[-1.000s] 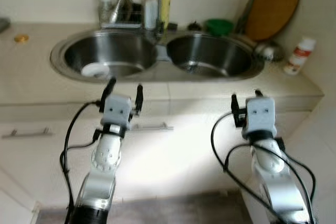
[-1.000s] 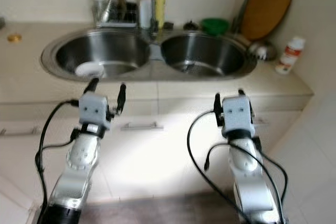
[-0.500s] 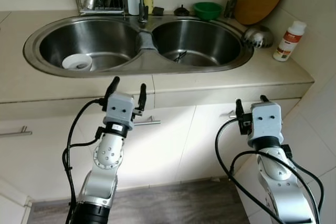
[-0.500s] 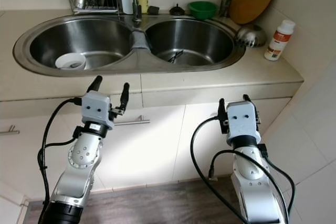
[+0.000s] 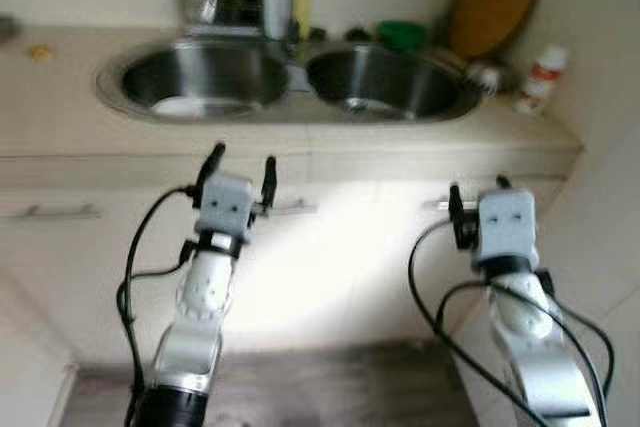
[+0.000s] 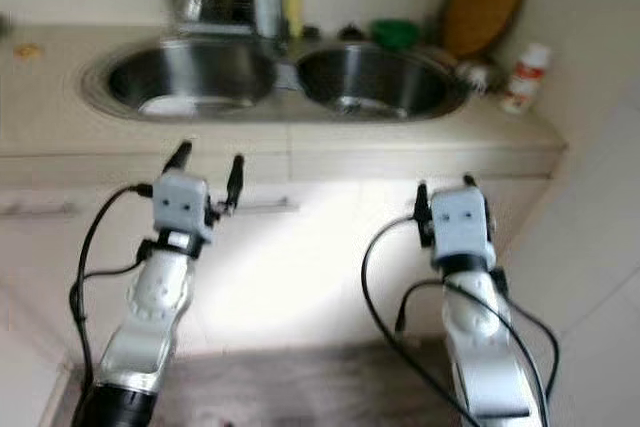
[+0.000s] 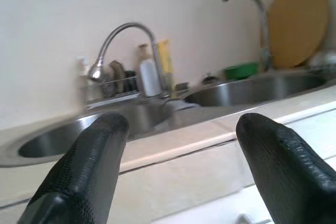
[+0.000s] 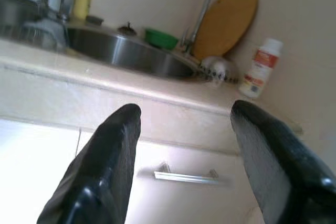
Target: Kitchen organization
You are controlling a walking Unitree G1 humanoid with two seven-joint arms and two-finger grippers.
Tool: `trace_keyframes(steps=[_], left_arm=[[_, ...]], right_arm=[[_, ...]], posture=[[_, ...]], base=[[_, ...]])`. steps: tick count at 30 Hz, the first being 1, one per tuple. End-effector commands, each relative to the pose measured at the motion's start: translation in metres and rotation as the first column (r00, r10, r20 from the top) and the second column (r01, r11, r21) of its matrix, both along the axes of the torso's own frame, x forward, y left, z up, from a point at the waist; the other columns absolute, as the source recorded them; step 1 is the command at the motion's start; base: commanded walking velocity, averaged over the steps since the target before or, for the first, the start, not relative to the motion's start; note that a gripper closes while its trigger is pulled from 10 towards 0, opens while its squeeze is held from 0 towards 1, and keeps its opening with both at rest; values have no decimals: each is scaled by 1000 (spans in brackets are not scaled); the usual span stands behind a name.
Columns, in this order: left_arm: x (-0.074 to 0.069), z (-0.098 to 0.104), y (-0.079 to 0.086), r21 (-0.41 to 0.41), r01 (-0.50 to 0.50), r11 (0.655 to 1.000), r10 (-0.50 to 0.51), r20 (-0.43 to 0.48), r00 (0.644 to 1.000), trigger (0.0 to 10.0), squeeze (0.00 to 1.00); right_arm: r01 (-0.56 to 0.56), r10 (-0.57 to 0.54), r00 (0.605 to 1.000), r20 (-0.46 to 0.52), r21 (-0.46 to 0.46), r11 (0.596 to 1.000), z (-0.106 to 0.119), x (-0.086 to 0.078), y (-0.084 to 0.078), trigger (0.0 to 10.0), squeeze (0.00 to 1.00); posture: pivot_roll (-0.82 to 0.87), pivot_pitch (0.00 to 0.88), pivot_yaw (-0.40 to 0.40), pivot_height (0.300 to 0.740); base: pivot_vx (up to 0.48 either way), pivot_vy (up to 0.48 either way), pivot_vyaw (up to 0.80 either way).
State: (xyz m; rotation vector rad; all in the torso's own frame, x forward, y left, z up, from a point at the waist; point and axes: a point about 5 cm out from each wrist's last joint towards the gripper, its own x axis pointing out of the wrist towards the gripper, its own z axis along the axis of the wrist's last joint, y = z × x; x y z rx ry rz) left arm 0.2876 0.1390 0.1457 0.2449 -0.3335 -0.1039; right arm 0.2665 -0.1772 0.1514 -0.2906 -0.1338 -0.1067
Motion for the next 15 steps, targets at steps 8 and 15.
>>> trace_keyframes(steps=[8, 15], left_arm=[[1, 5, 0, 3, 4, 1000, -4, 23, 1000, 10000, 0], [2, 3, 2, -15, -2, 1000, 2, 0, 1000, 10000, 0]], right_arm=[[21, -21, 1000, -8, -5, 1000, -1, 1, -2, 10000, 0], [26, -26, 999, -25, -4, 1000, -3, 2, -3, 10000, 0]], posture=[[69, 0, -82, 740], [67, 0, -81, 740]], base=[[-66, 0, 0], [0, 117, -579]])
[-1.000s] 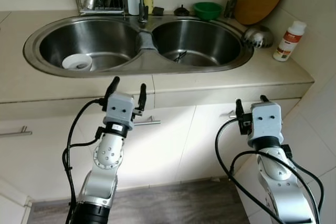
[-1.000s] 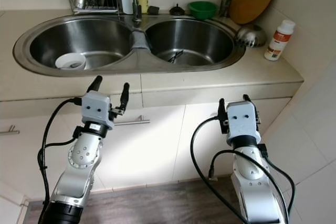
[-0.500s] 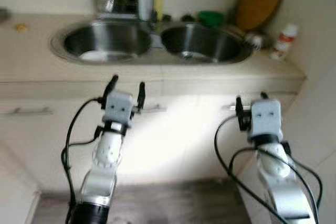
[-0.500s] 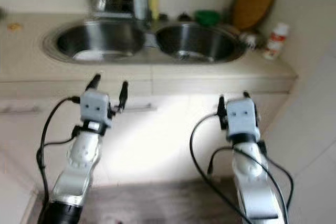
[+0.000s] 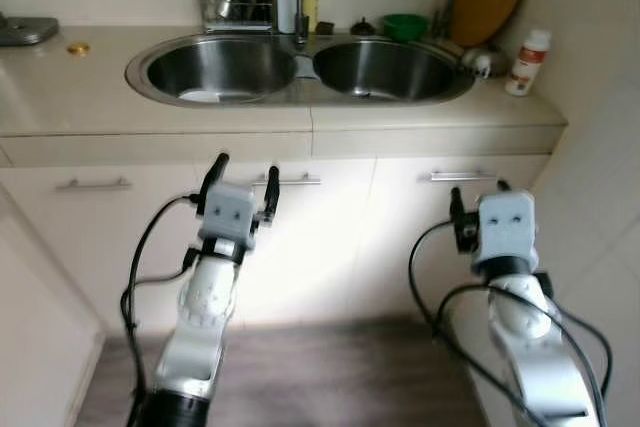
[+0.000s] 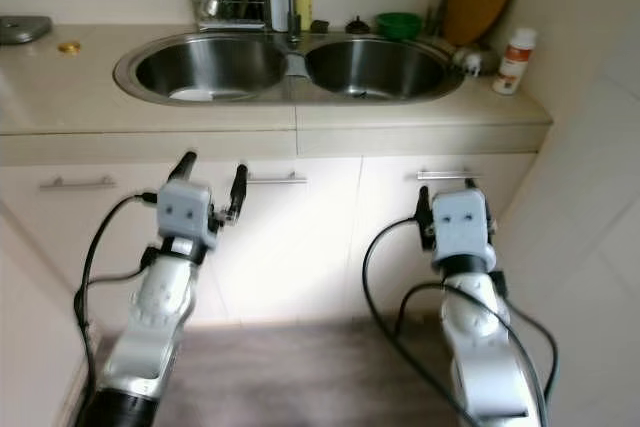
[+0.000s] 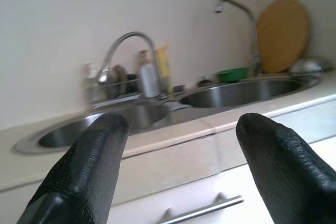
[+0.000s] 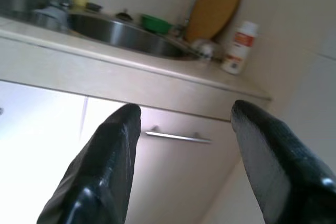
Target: Kitchen organization
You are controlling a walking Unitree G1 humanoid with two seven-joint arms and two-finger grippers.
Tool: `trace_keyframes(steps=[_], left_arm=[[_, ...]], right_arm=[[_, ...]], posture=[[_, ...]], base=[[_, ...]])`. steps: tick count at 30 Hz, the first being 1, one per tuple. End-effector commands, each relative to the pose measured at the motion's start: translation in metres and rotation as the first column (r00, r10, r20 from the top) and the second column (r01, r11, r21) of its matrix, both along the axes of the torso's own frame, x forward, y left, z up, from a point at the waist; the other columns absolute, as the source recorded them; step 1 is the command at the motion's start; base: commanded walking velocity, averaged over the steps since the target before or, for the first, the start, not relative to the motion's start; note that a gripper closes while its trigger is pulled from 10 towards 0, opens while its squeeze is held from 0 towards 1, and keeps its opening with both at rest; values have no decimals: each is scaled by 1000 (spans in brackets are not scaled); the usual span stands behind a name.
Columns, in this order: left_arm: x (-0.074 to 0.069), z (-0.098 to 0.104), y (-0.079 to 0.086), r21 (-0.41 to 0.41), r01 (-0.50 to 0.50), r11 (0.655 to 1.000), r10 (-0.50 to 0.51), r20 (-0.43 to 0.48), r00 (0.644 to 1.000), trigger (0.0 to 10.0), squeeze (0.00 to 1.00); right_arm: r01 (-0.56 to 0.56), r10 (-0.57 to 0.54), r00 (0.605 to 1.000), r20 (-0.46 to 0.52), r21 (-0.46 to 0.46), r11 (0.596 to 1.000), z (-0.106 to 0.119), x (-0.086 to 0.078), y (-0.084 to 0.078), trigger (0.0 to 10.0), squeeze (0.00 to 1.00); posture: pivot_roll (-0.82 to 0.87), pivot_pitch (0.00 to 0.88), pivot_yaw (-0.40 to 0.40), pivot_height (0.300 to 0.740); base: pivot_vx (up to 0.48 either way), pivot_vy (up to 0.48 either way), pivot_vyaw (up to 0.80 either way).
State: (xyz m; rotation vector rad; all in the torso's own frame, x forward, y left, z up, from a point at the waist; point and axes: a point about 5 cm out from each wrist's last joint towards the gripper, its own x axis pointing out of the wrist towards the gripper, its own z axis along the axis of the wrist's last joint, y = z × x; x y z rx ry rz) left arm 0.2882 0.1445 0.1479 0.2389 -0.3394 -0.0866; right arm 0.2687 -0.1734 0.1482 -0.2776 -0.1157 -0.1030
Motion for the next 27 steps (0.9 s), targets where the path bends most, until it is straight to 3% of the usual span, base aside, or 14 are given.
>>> trace_keyframes(steps=[1, 11, 13, 19, 27], left_arm=[[2, 1, -4, -6, 13, 1000, -13, -7, 1000, 10000, 0], [2, 1, -5, -1, 19, 1000, -19, -9, 1000, 10000, 0], [2, 1, -4, -7, 18, 1000, -18, -3, 1000, 10000, 0], [0, 2, -5, 5, 23, 1000, -23, 11, 1000, 10000, 0], [-1, 0, -8, 24, 34, 999, -34, 8, 999, 10000, 0]], right_arm=[[27, -28, 1000, -7, -17, 999, 0, -1, -6, 10000, 0], [26, -26, 1000, -9, -20, 999, 0, 0, -6, 10000, 0], [23, -23, 1000, -9, -19, 1000, 0, 0, -6, 10000, 0], [23, -23, 1000, -3, -30, 999, 1, 0, -6, 10000, 0], [81, -82, 997, -15, -73, 994, 0, 0, -11, 10000, 0]], posture=[[67, 0, -81, 740], [65, 0, -79, 740], [66, 0, -80, 740], [65, 0, -80, 740], [65, 0, -79, 740]], base=[[0, 480, -800], [0, 480, -800], [0, 285, 0], [0, 0, 0], [0, 0, -800]])
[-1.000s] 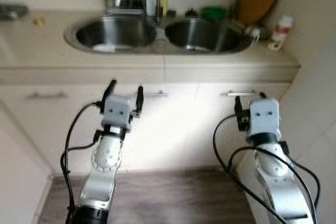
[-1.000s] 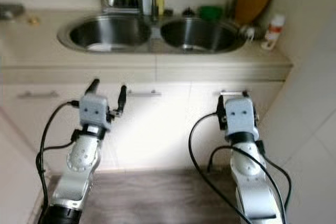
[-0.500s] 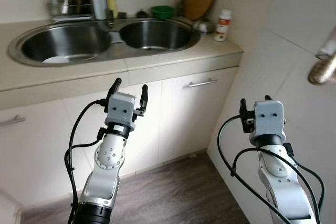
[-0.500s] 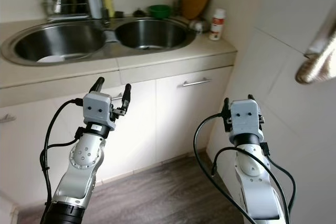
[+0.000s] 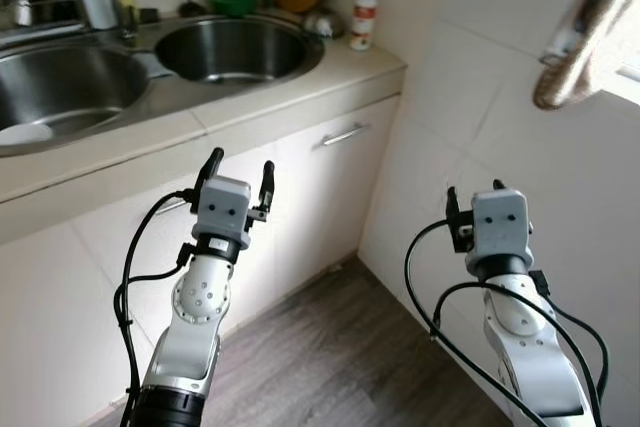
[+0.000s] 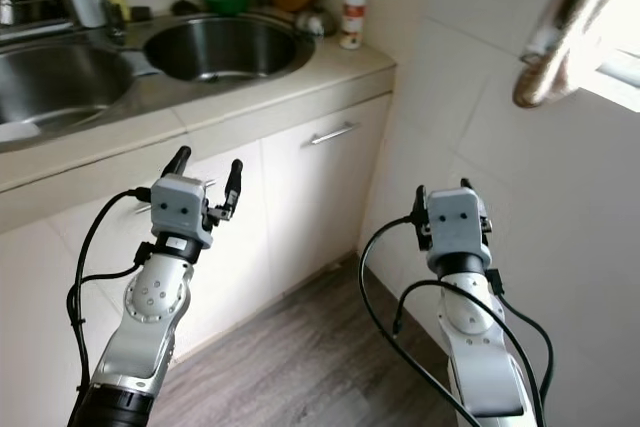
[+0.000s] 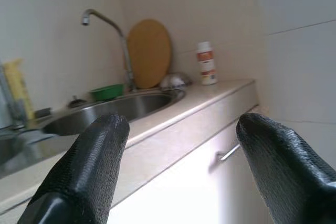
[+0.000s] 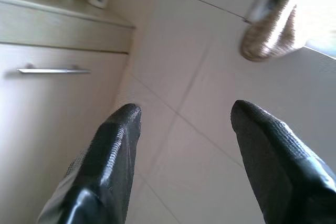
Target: Kitchen organization
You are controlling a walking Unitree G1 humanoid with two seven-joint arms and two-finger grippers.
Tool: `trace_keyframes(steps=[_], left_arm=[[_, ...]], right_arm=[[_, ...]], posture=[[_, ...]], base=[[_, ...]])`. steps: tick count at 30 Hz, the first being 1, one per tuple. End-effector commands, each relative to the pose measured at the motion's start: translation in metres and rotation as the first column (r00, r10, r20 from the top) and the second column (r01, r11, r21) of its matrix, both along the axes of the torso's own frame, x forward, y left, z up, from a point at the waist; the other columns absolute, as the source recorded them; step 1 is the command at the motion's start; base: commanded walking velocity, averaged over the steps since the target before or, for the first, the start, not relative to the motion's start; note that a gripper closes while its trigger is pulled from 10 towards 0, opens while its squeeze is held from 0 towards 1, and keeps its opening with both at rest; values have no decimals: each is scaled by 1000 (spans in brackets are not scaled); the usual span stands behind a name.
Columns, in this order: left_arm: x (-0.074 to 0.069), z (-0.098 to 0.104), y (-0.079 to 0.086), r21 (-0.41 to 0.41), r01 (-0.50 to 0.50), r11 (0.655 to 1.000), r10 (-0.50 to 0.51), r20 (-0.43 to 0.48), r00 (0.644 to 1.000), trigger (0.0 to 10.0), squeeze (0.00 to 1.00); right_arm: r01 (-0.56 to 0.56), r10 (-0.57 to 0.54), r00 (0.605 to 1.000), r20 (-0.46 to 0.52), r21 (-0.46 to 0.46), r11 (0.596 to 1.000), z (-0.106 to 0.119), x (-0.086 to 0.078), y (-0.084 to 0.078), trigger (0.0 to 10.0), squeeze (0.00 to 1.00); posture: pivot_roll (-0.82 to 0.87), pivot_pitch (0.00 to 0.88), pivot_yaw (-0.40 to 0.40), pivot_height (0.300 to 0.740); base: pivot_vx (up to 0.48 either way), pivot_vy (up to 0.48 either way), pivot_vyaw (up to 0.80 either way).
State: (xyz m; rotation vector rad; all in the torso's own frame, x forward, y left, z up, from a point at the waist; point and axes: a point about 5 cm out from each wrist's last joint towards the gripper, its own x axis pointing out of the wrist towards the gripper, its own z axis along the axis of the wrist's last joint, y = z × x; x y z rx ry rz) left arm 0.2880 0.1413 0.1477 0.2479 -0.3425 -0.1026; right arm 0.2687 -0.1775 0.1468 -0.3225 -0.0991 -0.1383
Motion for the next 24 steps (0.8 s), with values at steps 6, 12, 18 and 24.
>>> trace_keyframes(steps=[6, 12, 18, 24], left_arm=[[0, 0, -6, 24, 21, 999, -21, 5, 1000, 10000, 0], [-1, -2, -6, 28, 24, 999, -24, 2, 1000, 10000, 0], [-1, -2, -7, 29, 25, 999, -25, 0, 1000, 10000, 0], [-1, -3, -7, 34, 27, 999, -27, -7, 1000, 10000, 0]], right_arm=[[124, -125, 991, -36, -46, 991, -4, 1, -18, 10000, 0], [140, -142, 989, -36, -48, 989, -5, 1, -18, 10000, 0], [151, -153, 988, -32, -47, 987, -4, 1, -19, 10000, 0], [164, -166, 985, -35, -50, 985, -5, 0, -20, 10000, 0]], posture=[[68, 0, -79, 740], [66, 0, -79, 740], [67, 0, -78, 740], [66, 0, -76, 740]], base=[[0, 0, -800], [0, 0, -798], [0, 0, -798], [0, 0, -798]])
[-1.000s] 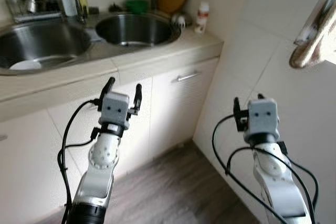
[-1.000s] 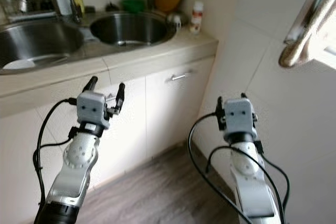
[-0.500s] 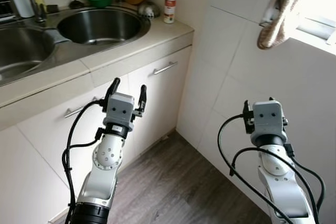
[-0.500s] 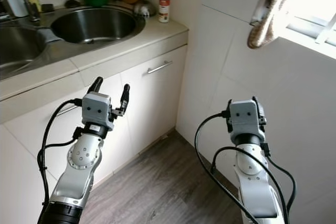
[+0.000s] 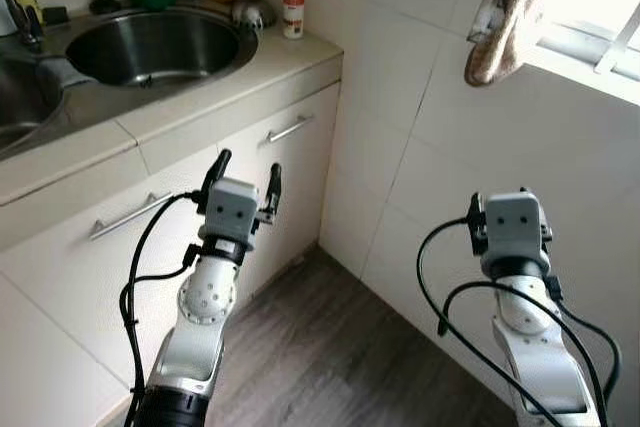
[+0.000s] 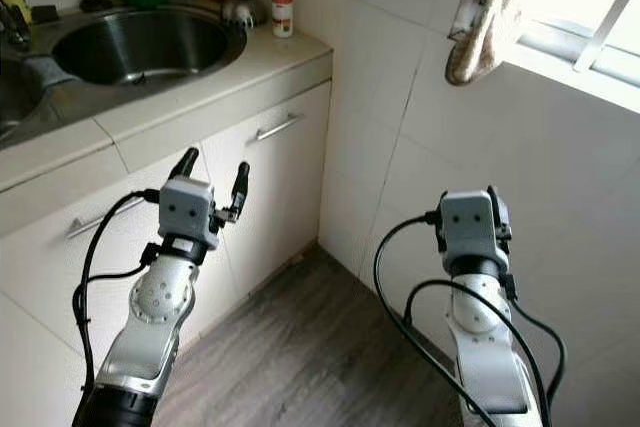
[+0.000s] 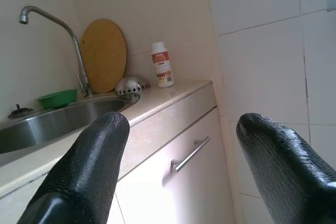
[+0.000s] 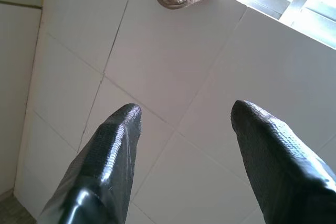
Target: Kitchen organization
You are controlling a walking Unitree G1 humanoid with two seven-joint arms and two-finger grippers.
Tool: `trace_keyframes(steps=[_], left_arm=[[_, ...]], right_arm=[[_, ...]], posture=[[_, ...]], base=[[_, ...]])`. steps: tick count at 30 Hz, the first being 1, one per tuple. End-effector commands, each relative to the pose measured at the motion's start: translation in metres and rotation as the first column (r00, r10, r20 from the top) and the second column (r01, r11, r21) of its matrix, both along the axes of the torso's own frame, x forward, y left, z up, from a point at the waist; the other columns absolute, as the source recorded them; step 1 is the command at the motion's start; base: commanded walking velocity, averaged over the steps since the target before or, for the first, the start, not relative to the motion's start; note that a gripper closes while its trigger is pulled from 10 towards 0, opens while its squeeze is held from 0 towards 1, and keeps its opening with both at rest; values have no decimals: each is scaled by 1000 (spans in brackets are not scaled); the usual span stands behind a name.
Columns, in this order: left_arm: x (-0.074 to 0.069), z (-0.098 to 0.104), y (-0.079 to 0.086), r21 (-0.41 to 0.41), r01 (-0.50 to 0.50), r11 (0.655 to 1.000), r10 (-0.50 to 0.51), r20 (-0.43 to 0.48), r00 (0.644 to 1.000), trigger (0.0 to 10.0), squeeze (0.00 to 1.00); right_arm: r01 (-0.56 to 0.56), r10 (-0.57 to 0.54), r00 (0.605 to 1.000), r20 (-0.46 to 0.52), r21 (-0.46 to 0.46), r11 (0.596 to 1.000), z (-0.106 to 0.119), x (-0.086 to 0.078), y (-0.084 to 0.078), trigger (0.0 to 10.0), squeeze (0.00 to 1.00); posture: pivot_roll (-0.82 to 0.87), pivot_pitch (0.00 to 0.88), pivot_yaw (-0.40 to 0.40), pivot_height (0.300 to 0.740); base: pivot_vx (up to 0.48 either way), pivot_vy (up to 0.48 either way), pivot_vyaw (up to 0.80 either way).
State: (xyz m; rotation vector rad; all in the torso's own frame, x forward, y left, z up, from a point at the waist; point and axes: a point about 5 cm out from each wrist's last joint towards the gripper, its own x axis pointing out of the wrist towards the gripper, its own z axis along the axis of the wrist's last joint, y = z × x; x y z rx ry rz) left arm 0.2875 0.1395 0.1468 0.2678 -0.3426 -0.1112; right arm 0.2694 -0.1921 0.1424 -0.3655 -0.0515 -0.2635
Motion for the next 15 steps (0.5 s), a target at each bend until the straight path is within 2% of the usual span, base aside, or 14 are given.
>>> trace_keyframes(steps=[1, 15], left_arm=[[-1, -2, -5, 13, 22, 1000, -22, -8, 1000, 10000, 0], [3, -5, -9, 26, 58, 998, -57, -30, 998, 10000, 0]], right_arm=[[33, -34, 999, -11, -13, 999, -1, 0, -6, 10000, 0], [59, -59, 998, -25, -4, 998, -1, -7, -8, 10000, 0]], posture=[[66, 0, -76, 740], [36, 0, -38, 740]], base=[[0, 0, -800], [0, 0, -798]])
